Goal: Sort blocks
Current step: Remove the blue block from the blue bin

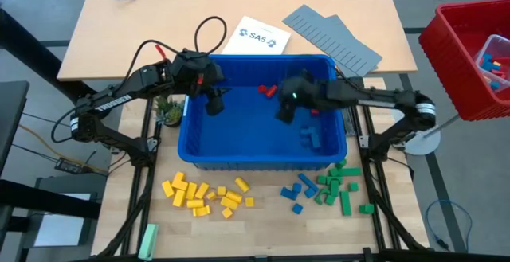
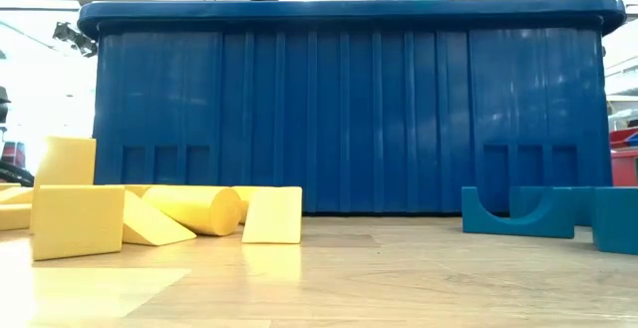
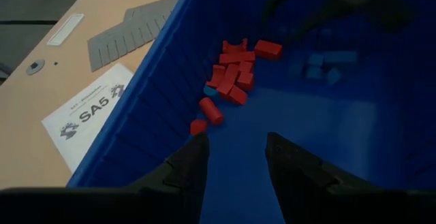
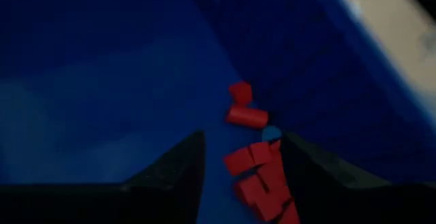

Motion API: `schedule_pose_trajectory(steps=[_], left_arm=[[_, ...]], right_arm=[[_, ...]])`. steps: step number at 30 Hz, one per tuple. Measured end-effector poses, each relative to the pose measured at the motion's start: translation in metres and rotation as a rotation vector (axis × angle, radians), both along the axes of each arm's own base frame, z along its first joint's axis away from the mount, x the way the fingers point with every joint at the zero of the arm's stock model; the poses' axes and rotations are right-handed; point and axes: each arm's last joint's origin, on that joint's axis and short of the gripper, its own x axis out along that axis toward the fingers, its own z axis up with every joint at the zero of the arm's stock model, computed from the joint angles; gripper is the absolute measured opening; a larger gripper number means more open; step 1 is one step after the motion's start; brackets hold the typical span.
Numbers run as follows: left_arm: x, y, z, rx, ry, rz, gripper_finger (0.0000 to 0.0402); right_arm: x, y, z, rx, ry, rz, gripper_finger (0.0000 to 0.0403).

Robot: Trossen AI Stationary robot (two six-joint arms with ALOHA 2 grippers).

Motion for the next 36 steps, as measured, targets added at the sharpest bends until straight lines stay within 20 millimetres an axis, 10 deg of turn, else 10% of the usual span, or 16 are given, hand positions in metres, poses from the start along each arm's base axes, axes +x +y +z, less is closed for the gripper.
schedule_pose_trajectory(steps=[17,36], left_arm=[[-0.005,0.003,-0.004,0.077,0.097,0.117,0.0158],[-0.006,0.002,-0.005,0.054,0.095,0.133,0.0158]], right_arm=[[0.015,-0.153,-0.112,0.438,-0.109,-0.426,0.0153],[0.033,-0.179,-0.160,0.406,-0.199,-0.541,0.0152]])
